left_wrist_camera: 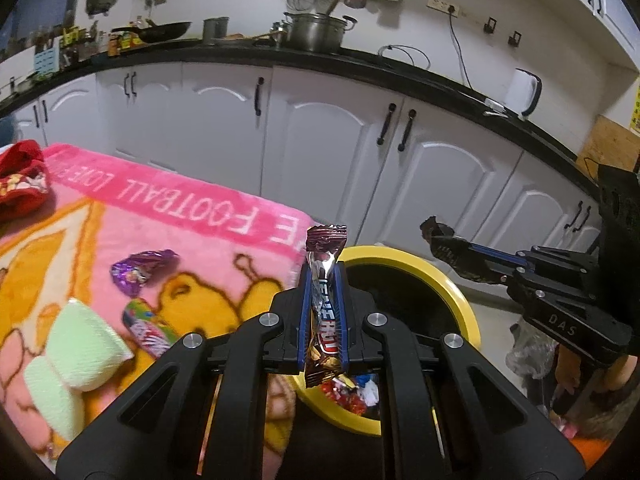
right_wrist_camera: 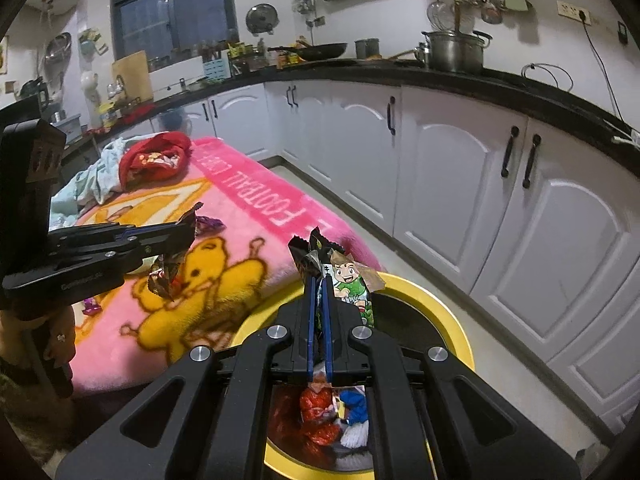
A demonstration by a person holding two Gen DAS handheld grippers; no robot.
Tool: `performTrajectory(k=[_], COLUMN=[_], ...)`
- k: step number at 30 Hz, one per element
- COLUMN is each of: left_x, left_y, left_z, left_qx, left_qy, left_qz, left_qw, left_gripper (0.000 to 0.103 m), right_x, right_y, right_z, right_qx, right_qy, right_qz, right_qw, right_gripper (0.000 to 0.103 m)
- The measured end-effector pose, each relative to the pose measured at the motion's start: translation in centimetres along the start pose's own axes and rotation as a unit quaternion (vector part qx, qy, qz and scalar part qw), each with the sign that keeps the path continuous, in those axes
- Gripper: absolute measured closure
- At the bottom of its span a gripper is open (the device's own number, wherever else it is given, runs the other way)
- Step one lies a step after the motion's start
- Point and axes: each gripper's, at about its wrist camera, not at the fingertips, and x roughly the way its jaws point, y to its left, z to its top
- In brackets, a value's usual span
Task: Collect trash
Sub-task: 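Carry the chocolate bar and green wrapper over the yellow bin with both tools, then open both tools over the bin to drop the chocolate bar and wrapper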
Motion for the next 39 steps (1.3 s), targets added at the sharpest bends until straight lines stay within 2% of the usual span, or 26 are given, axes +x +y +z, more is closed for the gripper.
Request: performTrajectory(k=[15,23,24,26,27,29,31,33,37,39], left_x=[4.9,6.5,6.7,6.8,6.8,6.7,6.6,6.3,5.2,4.5], left_y=[-2.4,-2.8,-2.7,-2.4,-2.3,-1.9,-1.7,-1.4,-0.6,-0.1], left_z=[-1.6,-2.4,-2.5,-2.7,-2.8,-2.8,-2.9,-2.8,-2.8,-2.8], left_qx=[0.01,0.012,0.011,0.007,0.005,0.0,-0.003,-0.008,-0.017,-0.021], left_qy=[0.05,0.068,0.07,0.072,0.073,0.073,0.071,0.069,0.06,0.053], left_qz=[-0.045,-0.045,-0.043,-0.04,-0.039,-0.037,-0.032,-0.03,-0.018,-0.004], left_qw=[0.9977,0.9966,0.9965,0.9965,0.9966,0.9967,0.9969,0.9971,0.9979,0.9983], left_gripper=[0.097,0.095,0.092,0.079,0.07,0.065,0.055,0.052,0.033,0.022], right_x=[1.6,2.8,2.9,3.1,3.2,3.1,2.9,2.6,1.9,1.4], right_y=[-2.7,-3.7,-3.8,-4.0,-4.1,-4.3,-4.4,-4.4,-4.3,-4.0], right_z=[-2.8,-3.7,-3.8,-4.0,-4.1,-4.1,-4.0,-3.8,-3.2,-2.8], right_qx=[0.033,0.054,0.057,0.061,0.064,0.07,0.072,0.074,0.07,0.068], right_qy=[0.04,0.062,0.064,0.067,0.069,0.067,0.064,0.057,0.043,0.034], right_qz=[-0.009,-0.01,-0.01,-0.013,-0.014,-0.019,-0.02,-0.024,-0.03,-0.029], right_qw=[0.999,0.997,0.996,0.996,0.996,0.995,0.995,0.995,0.996,0.997], right_gripper=[0.099,0.098,0.095,0.095,0.09,0.077,0.076,0.07,0.063,0.056])
